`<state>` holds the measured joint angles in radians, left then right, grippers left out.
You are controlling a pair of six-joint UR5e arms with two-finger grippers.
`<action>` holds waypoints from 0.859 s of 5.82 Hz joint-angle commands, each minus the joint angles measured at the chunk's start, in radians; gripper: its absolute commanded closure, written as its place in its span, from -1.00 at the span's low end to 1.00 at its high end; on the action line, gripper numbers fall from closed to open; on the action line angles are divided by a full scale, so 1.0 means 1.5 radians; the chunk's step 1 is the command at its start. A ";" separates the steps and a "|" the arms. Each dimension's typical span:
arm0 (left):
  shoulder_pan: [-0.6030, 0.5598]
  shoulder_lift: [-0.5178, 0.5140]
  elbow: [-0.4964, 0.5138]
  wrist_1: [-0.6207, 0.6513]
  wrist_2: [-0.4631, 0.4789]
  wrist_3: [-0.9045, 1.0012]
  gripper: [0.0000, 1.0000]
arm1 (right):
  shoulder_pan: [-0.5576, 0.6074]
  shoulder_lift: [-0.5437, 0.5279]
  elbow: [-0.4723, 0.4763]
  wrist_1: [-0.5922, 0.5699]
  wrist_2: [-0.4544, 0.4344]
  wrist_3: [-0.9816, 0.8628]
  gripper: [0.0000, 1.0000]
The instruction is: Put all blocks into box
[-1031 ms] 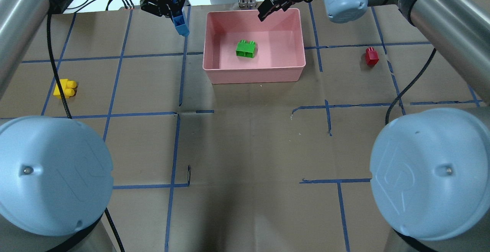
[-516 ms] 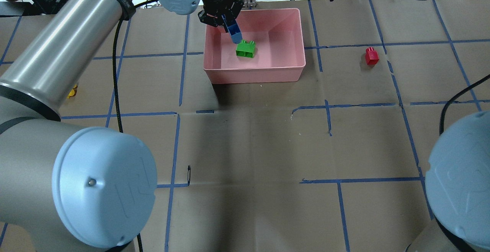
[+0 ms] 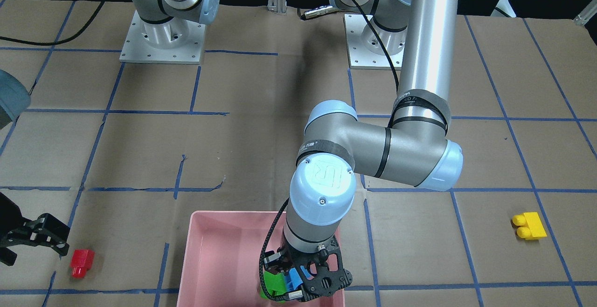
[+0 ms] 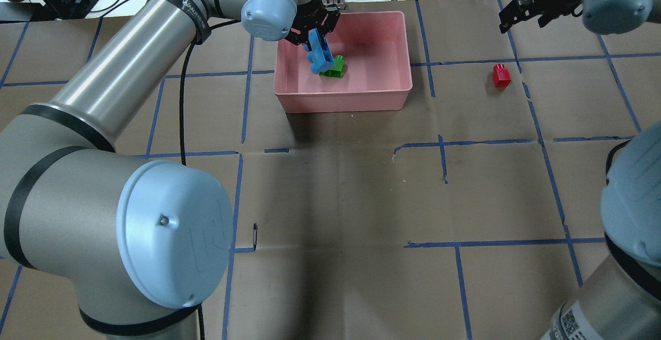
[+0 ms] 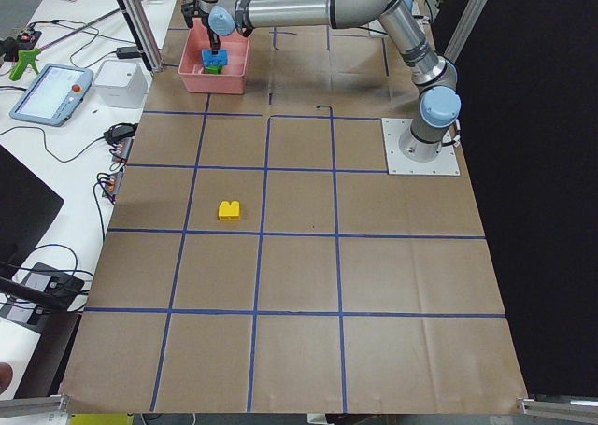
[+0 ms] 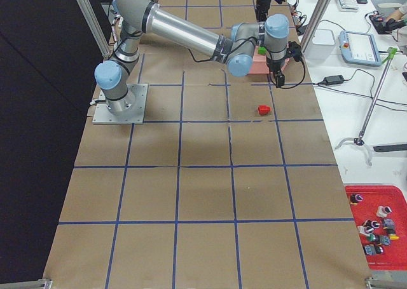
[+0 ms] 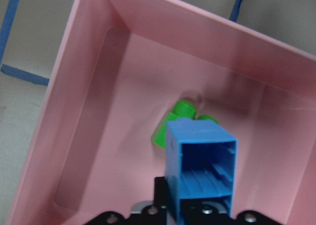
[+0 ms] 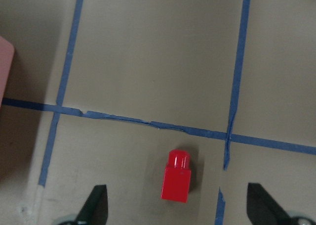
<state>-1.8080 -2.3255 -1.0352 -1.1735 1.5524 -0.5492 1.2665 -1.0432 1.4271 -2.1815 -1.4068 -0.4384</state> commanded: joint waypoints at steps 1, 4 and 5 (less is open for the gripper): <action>0.013 0.045 -0.006 -0.002 0.007 0.054 -0.99 | -0.005 0.065 0.010 -0.045 -0.005 0.034 -0.91; 0.164 0.185 -0.057 -0.138 0.008 0.308 -0.99 | 0.013 0.111 0.043 -0.106 -0.061 0.067 -0.81; 0.243 0.216 -0.101 -0.141 0.009 0.447 -0.99 | 0.013 0.103 0.068 -0.106 -0.062 0.066 -0.80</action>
<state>-1.5467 -2.0524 -1.1316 -1.3649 1.5650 -0.0597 1.2840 -0.8833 1.4942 -2.3368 -1.4921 -0.3397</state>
